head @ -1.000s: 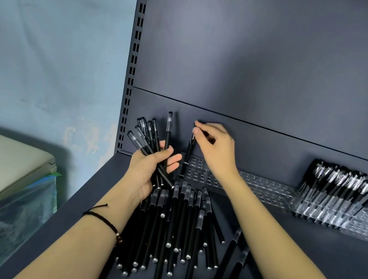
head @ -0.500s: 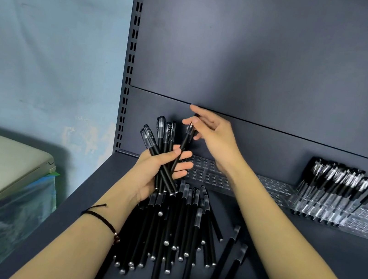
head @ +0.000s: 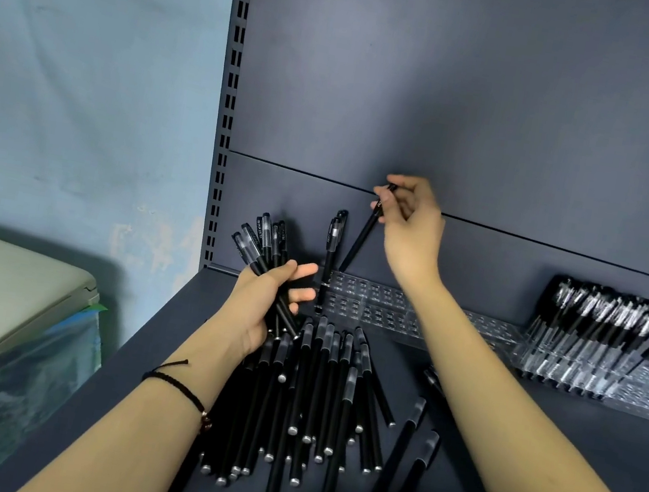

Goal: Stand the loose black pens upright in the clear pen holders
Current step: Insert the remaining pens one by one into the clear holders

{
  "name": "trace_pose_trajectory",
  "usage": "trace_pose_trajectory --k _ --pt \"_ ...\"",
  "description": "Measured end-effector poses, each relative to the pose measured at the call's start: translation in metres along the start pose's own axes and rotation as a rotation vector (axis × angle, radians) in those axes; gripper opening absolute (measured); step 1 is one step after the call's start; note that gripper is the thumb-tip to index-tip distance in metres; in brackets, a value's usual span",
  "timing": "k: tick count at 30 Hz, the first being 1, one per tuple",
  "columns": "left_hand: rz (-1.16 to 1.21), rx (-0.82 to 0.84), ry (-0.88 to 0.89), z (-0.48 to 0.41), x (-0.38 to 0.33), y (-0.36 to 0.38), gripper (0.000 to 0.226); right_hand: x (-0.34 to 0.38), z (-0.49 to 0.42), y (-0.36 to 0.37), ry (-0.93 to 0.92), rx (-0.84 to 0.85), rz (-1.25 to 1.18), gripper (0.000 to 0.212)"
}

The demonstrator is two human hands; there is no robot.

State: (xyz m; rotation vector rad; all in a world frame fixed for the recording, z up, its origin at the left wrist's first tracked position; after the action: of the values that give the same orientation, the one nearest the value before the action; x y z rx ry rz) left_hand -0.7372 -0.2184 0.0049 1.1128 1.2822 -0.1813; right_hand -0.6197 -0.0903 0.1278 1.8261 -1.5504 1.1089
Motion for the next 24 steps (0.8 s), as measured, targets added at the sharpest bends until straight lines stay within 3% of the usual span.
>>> trace_pose_trajectory --k 7,10,13,15,21,24 --pt "-0.008 0.050 0.013 0.002 -0.001 0.002 0.009 -0.031 0.010 0.020 0.037 0.216 0.262 0.018" --pt "-0.016 0.066 0.032 0.005 -0.003 0.004 0.010 -0.027 0.017 0.019 -0.028 0.174 0.336 0.028" --pt "-0.025 0.079 0.057 0.006 -0.005 0.007 0.011 -0.009 0.023 0.013 -0.096 0.077 0.298 0.026" --pt "-0.047 0.086 0.081 0.007 -0.007 0.009 0.015 0.002 0.028 0.016 -0.102 0.108 0.245 0.022" --pt "-0.130 0.082 0.125 0.008 -0.009 0.010 0.020 0.009 0.036 0.036 0.035 0.288 0.224 0.017" --pt "-0.086 0.085 0.107 0.008 -0.007 0.010 0.014 0.008 0.029 0.034 0.139 0.280 0.012 0.012"
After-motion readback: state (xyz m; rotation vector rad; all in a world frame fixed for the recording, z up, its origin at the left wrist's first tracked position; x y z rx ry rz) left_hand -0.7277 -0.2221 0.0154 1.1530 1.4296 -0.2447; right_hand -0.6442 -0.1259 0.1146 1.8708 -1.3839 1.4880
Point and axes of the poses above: each hand's wrist, its own z-axis away from the middle knuckle, its own y-axis out of the palm, x = y × z, the point moved 7 cm from there along -z, towards the middle knuckle, and after that the axes turned 12 degrees about y, right-handed, at the moved point
